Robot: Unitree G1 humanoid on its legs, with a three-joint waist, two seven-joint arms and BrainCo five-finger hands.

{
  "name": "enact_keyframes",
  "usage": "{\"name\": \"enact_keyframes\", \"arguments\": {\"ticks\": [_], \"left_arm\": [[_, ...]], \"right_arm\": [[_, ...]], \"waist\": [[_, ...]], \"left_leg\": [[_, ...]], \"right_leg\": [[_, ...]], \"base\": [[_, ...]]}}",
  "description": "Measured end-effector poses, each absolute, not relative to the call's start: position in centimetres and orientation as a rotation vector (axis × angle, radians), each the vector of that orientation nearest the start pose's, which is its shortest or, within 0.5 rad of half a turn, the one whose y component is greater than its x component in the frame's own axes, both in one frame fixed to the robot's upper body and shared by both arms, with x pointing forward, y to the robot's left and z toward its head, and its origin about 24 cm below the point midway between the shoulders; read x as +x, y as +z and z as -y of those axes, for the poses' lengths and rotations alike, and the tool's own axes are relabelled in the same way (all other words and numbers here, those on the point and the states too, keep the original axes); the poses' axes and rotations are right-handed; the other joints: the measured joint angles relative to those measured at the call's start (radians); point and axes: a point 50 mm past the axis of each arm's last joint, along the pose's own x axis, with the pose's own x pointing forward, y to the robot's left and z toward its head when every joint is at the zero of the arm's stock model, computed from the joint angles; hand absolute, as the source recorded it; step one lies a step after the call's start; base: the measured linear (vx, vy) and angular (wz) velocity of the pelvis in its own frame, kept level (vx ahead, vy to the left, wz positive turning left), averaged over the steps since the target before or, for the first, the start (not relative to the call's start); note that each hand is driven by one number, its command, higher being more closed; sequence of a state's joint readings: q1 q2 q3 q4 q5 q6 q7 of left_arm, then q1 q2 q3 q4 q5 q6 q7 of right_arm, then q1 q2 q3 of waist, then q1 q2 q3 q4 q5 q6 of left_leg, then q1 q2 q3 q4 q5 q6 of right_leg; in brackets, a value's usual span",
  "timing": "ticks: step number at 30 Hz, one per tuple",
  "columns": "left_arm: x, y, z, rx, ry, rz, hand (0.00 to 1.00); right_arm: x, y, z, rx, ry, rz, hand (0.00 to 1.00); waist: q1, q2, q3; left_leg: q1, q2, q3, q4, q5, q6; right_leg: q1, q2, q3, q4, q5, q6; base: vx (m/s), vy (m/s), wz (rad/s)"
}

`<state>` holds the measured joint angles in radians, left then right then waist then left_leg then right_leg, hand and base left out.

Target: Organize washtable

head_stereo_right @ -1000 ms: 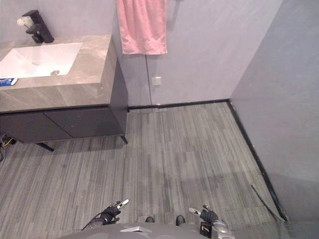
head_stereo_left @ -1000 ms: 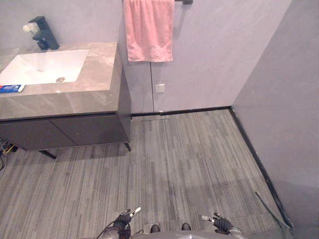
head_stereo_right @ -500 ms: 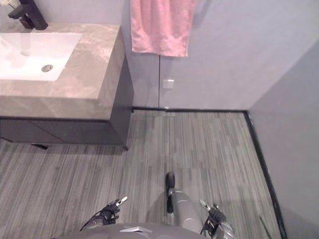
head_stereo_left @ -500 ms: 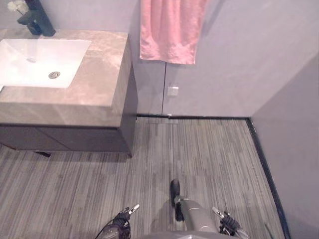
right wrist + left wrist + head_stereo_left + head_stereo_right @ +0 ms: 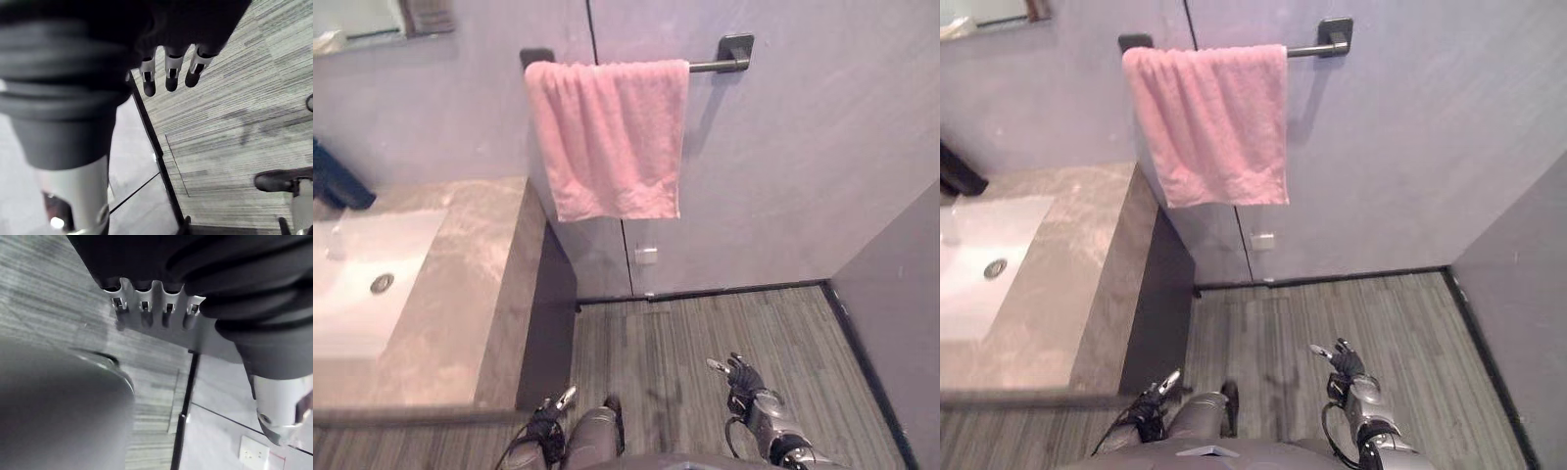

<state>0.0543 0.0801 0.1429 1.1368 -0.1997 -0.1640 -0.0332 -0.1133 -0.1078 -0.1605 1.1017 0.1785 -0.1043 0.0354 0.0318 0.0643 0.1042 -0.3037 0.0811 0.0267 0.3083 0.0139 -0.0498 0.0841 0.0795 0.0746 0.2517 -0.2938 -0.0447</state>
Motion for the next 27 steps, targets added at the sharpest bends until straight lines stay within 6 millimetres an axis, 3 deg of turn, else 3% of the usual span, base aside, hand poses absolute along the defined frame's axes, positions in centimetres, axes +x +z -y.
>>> {"name": "enact_keyframes", "arguments": {"ticks": [2, 4, 6, 7, 8, 9, 10, 12, 13, 14, 16, 17, 19, 21, 22, 23, 27], "left_arm": [[9.6, -15.9, -20.8, -0.167, 0.302, -0.995, 0.0], [9.9, -15.8, -21.0, -0.154, 0.286, -0.985, 0.0], [9.9, -15.8, -21.0, -0.145, 0.275, -0.992, 0.0], [9.4, -16.0, -20.9, -0.15, 0.279, -1.007, 0.0], [9.1, -16.0, -20.8, -0.15, 0.28, -1.013, 0.0], [8.9, -16.1, -20.7, -0.15, 0.277, -1.02, 0.0], [9.2, -16.0, -21.1, -0.138, 0.278, -1.012, 0.0], [9.4, -16.1, -20.5, -0.147, 0.254, -1.024, 0.0], [9.5, -16.1, -20.2, -0.147, 0.243, -1.024, 0.0], [9.5, -16.2, -20.1, -0.145, 0.233, -1.028, 0.0], [9.6, -16.1, -20.4, -0.132, 0.229, -1.025, 0.0], [9.8, -16.0, -20.6, -0.128, 0.228, -1.021, 0.0], [9.8, -16.0, -20.5, -0.128, 0.227, -1.02, 0.0], [9.8, -16.0, -20.9, -0.107, 0.22, -1.022, 0.0], [9.8, -15.9, -21.0, -0.086, 0.204, -1.022, 0.0], [9.9, -15.9, -21.0, -0.085, 0.201, -1.023, 0.0], [9.5, -16.3, -19.4, -0.103, 0.166, -1.047, 0.0]], "right_arm": [[15.1, -14.5, 20.2, 0.161, -0.235, -0.912, 0.0], [14.1, -15.1, 19.8, 0.174, -0.234, -0.963, 0.0], [12.6, -15.7, 19.5, 0.203, -0.254, -1.008, 0.0], [11.8, -16.0, 19.4, 0.216, -0.258, -1.029, 0.0], [11.6, -16.1, 19.4, 0.217, -0.258, -1.038, 0.0], [11.4, -16.1, 19.6, 0.214, -0.254, -1.045, 0.0], [11.0, -16.2, 19.7, 0.218, -0.261, -1.051, 0.0], [10.2, -16.3, 20.2, 0.25, -0.314, -1.065, 0.0], [9.6, -16.4, 20.9, 0.251, -0.34, -1.078, 0.0], [9.5, -16.4, 21.1, 0.246, -0.343, -1.081, 0.0], [10.1, -16.3, 20.8, 0.271, -0.345, -1.059, 0.0], [10.2, -16.2, 20.8, 0.265, -0.34, -1.053, 0.0], [10.5, -16.2, 20.4, 0.256, -0.309, -1.054, 0.0], [10.7, -16.2, 20.2, 0.242, -0.288, -1.054, 0.0], [10.4, -16.3, 20.1, 0.238, -0.283, -1.062, 0.0], [10.3, -16.3, 20.2, 0.239, -0.288, -1.065, 0.0], [9.8, -16.3, 21.1, 0.214, -0.299, -1.077, 0.0]], "waist": [[-0.013, -0.052, -0.005], [-0.01, -0.078, -0.011], [-0.015, -0.071, -0.015], [-0.015, -0.059, -0.028], [-0.016, -0.058, -0.035], [-0.022, -0.063, -0.039], [-0.035, -0.088, -0.043], [-0.028, -0.089, -0.035], [-0.027, -0.071, -0.026], [-0.031, -0.054, -0.016], [-0.039, -0.072, 0.004], [-0.039, -0.065, 0.007], [-0.031, -0.075, 0.005], [-0.035, -0.08, 0.002], [-0.038, -0.102, -0.006], [-0.044, -0.111, -0.012], [-0.05, -0.064, -0.047]], "left_leg": [[0.055, -0.048, 0.022, -0.048, -0.012, 0.022], [0.101, -0.063, 0.032, -0.106, -0.005, 0.031], [0.177, -0.05, 0.026, -0.165, 0.0, 0.036], [0.215, -0.04, 0.026, -0.198, 0.001, 0.034], [0.226, -0.039, 0.028, -0.205, 0.001, 0.034], [0.236, -0.045, 0.029, -0.21, 0.0, 0.033], [0.242, -0.07, 0.029, -0.218, -0.006, 0.026], [0.239, -0.08, 0.041, -0.192, -0.027, 0.044], [0.244, -0.083, 0.057, -0.147, -0.072, 0.057], [0.245, -0.076, 0.057, -0.139, -0.096, 0.056], [0.252, -0.073, 0.061, -0.133, -0.127, 0.048], [0.271, -0.065, 0.066, -0.148, -0.127, 0.049], [0.28, -0.044, 0.076, -0.181, -0.126, 0.05], [0.277, -0.021, 0.079, -0.22, -0.119, 0.039], [0.277, -0.027, 0.079, -0.236, -0.106, 0.018], [0.288, -0.02, 0.073, -0.233, -0.1, 0.004], [0.288, 0.029, 0.044, -0.22, -0.1, -0.049]], "right_leg": [[0.007, -0.053, 0.004, 0.044, -0.011, 0.017], [0.017, -0.057, 0.025, 0.058, 0.008, 0.042], [0.027, -0.047, 0.041, 0.106, 0.048, 0.049], [0.028, -0.047, 0.047, 0.105, 0.024, 0.021], [0.029, -0.055, 0.048, 0.078, 0.011, 0.018], [0.027, -0.083, 0.046, -0.004, 0.028, 0.027], [0.032, -0.109, 0.053, -0.045, 0.061, 0.058], [0.02, -0.12, 0.04, -0.026, 0.049, 0.076], [-0.008, -0.111, 0.043, 0.06, 0.034, 0.102], [-0.048, -0.096, 0.045, 0.147, 0.032, 0.104], [-0.198, -0.085, 0.039, 0.461, 0.057, 0.131], [-0.234, -0.092, 0.022, 0.498, 0.042, 0.092], [-0.27, -0.098, -0.013, 0.408, 0.001, 0.043], [-0.274, -0.094, -0.017, 0.215, 0.019, 0.069], [-0.275, -0.115, -0.022, 0.111, 0.053, 0.072], [-0.274, -0.118, -0.038, 0.109, 0.084, 0.071], [-0.235, -0.082, -0.093, 0.047, 0.103, 0.064]], "base": [[0.2, 0.097, 0.09], [0.18, 0.035, -0.03], [0.24, -0.032, -0.03], [0.22, -0.056, -0.08], [0.16, -0.045, -0.07], [0.06, -0.02, 0.11], [0.02, -0.025, 0.25], [0.0, -0.057, 0.05], [-0.01, -0.045, -0.21], [-0.09, 0.016, -0.18], [-0.15, 0.046, -0.11], [-0.06, -0.01, -0.09], [-0.04, -0.03, -0.18], [-0.04, -0.059, -0.07], [0.02, -0.153, 0.07], [0.05, -0.203, 0.08], [0.2, -0.207, 0.13]]}}
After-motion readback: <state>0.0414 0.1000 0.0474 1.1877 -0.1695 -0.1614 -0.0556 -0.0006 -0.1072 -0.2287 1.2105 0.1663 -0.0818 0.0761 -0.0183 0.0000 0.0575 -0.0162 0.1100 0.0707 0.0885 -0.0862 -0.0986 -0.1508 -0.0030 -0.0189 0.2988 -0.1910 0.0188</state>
